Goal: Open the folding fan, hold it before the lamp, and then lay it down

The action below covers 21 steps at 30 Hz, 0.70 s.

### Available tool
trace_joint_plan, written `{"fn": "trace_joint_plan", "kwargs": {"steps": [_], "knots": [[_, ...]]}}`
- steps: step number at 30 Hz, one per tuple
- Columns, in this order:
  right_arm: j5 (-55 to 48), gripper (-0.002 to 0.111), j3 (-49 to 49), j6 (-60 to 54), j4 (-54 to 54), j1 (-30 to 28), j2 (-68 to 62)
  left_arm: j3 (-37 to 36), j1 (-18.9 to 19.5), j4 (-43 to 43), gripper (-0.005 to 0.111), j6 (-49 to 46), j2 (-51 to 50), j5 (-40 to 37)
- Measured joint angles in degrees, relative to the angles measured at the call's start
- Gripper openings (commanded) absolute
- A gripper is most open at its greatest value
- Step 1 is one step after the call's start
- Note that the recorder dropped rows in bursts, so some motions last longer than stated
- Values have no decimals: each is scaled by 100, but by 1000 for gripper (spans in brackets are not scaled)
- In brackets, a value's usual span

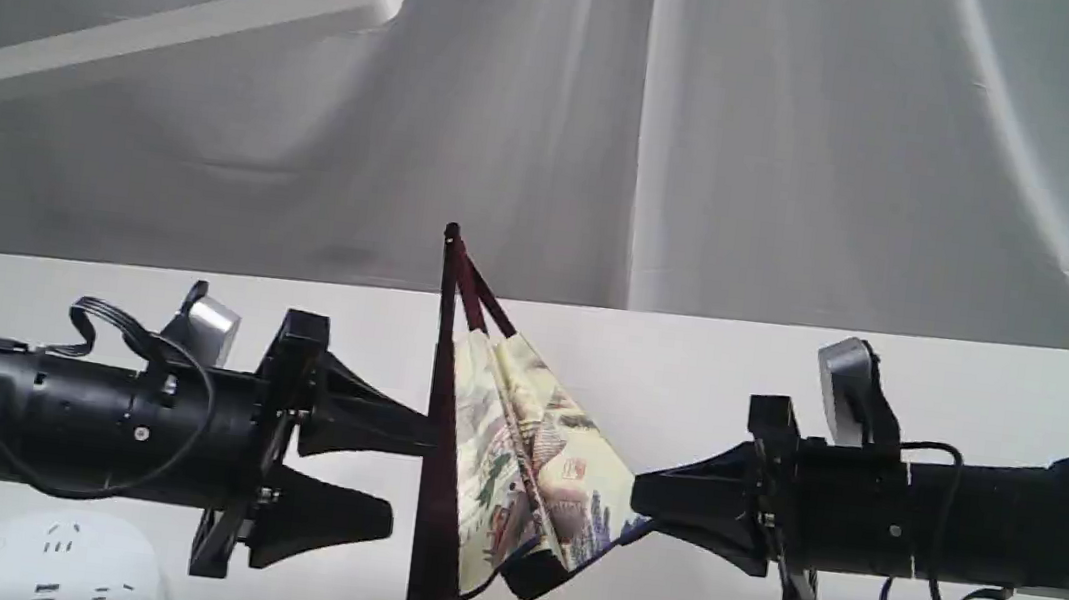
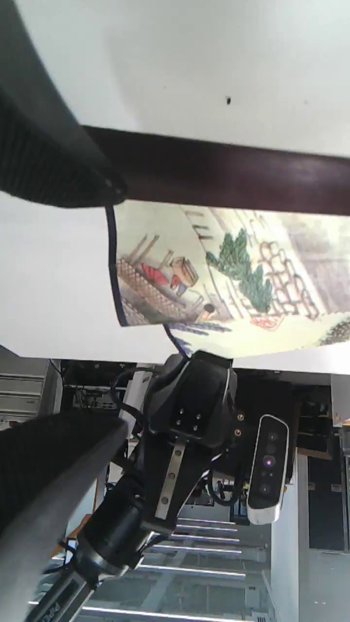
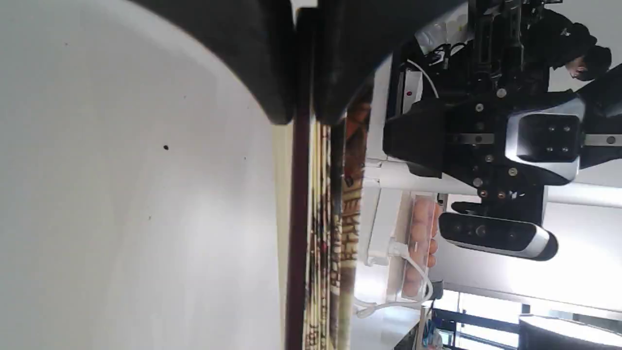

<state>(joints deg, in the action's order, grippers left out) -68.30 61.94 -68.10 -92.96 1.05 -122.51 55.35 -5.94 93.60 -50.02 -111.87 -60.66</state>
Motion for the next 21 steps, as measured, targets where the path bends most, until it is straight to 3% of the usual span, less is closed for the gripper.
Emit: {"fn": "trace_joint_plan", "kwargs": {"steps": [8,21], "knots": [[-11,0,0,11,-96,0,0,0,99,-295,61,0,0,-144],[-11,0,0,67,-234,0,0,0,-524,-13,61,140,0,359]]}}
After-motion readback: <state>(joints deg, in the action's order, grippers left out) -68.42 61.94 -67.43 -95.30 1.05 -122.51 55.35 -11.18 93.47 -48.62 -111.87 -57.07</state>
